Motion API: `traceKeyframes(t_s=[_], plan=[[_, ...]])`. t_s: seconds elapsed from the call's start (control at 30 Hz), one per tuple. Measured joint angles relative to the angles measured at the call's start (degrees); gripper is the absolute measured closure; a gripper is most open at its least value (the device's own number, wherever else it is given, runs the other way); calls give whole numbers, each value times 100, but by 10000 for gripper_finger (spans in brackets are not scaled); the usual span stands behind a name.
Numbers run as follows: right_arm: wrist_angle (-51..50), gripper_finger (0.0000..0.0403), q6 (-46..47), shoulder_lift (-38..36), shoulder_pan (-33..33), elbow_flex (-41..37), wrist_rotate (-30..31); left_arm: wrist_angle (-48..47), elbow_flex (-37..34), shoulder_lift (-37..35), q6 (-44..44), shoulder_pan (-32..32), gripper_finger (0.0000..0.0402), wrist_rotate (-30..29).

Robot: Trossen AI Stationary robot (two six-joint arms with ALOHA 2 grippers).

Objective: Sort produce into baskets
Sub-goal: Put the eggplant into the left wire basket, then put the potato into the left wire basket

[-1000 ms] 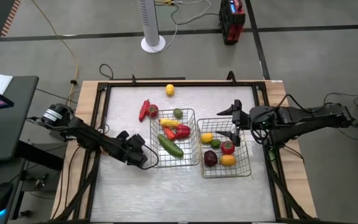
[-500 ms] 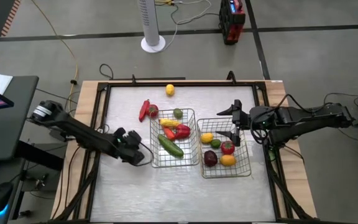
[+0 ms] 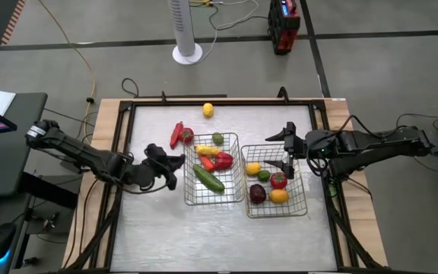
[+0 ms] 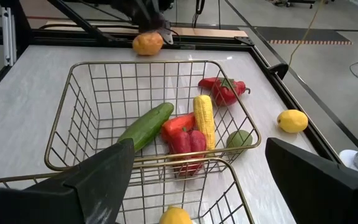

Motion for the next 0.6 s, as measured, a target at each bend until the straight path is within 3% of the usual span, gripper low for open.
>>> traceKeyframes(t_s=[0.13,0.33,0.47,0.6], plan=[[1,14,-2,1,0,0,0,776,2,347,356,181,317,584],[-2,14,2,2,0,0,2,757,99,908,548,569,219,1576],[-4,14,2,2,0,0,2,-468,705,861,624,803,178,2058],[-30,14,2,2,0,0,2,-3057,1713,837,352,817,175,2194]])
